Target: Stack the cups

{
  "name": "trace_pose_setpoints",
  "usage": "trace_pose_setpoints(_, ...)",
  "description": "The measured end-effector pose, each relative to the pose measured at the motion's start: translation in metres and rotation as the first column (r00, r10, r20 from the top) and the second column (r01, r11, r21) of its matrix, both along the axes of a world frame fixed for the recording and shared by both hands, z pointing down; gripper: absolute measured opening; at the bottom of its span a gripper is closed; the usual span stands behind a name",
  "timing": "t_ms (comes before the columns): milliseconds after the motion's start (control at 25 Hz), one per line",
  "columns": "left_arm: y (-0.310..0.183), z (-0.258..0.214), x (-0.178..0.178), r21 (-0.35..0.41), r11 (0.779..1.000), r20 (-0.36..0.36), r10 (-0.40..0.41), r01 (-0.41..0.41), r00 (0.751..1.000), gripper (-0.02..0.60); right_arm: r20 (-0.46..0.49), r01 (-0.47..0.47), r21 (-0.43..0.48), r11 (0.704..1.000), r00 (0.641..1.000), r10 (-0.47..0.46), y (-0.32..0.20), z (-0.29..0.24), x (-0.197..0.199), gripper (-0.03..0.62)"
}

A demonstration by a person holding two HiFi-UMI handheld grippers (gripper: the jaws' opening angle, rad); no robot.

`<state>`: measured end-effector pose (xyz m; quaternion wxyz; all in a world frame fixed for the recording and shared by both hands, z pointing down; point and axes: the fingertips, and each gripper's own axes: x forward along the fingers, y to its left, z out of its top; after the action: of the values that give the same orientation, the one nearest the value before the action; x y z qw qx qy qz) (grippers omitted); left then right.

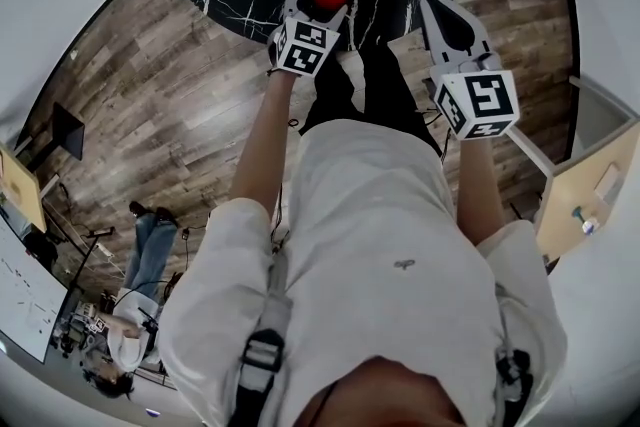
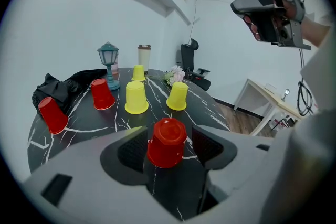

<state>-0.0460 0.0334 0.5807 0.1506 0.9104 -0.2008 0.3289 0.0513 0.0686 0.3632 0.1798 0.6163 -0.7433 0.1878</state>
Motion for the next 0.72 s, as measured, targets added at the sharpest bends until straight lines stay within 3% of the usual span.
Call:
trace_pose_setpoints(400,-0.0022,0.0021,0.0063,-0.015,1.0,-0.004,-0.013,0.013,1.0,0.255,-0.001,0.012,-0.005,1.0,1.0,-0.012,-0.0008,-0.0004,0.0013,0.005)
trace_pose_setpoints(720,-0.0073,0.0082,0.0035,-0.017,0.999,0.01,-0.035,0.035,0.999,0.216,0.001,0.013,-0.015,1.0,1.0,-0.013,-0.0013,0.003,0.0039,0.005)
